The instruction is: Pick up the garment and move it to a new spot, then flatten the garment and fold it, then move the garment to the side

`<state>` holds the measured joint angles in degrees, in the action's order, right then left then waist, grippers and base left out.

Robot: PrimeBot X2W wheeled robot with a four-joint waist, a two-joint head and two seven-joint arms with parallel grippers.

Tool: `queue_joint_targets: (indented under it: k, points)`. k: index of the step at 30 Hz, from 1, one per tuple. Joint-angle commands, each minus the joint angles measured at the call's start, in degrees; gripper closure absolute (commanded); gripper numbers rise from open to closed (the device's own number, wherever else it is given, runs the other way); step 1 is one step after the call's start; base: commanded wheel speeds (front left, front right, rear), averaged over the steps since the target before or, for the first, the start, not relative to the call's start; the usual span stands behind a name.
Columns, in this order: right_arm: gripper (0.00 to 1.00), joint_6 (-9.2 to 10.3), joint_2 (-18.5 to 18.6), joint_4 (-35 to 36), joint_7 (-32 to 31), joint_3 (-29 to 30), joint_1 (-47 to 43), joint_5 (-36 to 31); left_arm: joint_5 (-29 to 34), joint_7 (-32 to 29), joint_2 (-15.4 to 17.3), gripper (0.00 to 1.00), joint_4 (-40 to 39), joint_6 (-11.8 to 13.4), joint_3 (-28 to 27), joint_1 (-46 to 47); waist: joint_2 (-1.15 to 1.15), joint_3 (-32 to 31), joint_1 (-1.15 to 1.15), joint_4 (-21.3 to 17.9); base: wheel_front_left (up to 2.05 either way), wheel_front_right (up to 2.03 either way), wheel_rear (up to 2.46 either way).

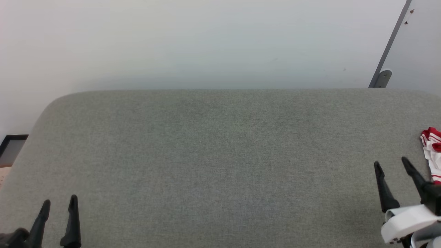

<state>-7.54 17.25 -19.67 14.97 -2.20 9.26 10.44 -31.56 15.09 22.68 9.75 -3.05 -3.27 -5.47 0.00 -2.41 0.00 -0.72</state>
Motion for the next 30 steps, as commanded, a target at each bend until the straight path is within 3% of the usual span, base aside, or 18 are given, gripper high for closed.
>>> queue_joint_targets:
  k: [1,14,30]
  points:
    - [0.0,0.12,-0.7,0.9,0.3,0.2,-1.4,-0.1,0.6,0.1,-0.6,0.0,0.1,-0.4,-0.6,-0.7,0.0,-0.1,0.0,0.0,0.0,0.0,0.0]
    - [0.0,0.12,-2.1,6.0,0.3,0.7,-6.2,-0.6,5.0,0.1,-4.7,0.0,-0.9,-3.6,-5.5,-2.0,0.0,-0.2,0.0,0.3,0.0,0.0,0.0]
    - [0.0,0.12,-3.0,6.9,0.3,1.1,-7.8,-1.2,5.8,0.1,-5.1,0.0,-1.1,-4.6,-5.6,-2.6,0.0,-0.3,0.0,0.1,0.0,0.0,0.0]
